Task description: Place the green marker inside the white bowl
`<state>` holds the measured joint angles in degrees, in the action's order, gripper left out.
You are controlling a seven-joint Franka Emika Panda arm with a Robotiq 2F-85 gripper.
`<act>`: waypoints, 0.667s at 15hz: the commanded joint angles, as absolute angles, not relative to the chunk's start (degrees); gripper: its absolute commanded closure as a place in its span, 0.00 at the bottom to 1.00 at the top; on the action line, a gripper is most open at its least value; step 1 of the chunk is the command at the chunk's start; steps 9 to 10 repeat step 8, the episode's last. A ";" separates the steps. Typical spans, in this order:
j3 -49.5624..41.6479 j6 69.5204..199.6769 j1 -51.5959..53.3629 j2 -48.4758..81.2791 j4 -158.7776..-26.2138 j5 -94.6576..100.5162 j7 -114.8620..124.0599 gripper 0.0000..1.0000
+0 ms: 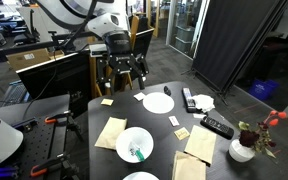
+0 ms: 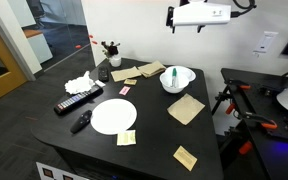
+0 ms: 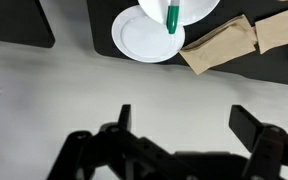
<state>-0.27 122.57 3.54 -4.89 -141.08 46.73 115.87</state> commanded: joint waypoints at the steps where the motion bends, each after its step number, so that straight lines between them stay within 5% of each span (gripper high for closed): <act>1: 1.02 122.54 2.42 -6.20 -141.48 45.70 113.76 0.00; 10: 1.22 122.55 2.34 -6.20 -141.70 45.55 113.47 0.00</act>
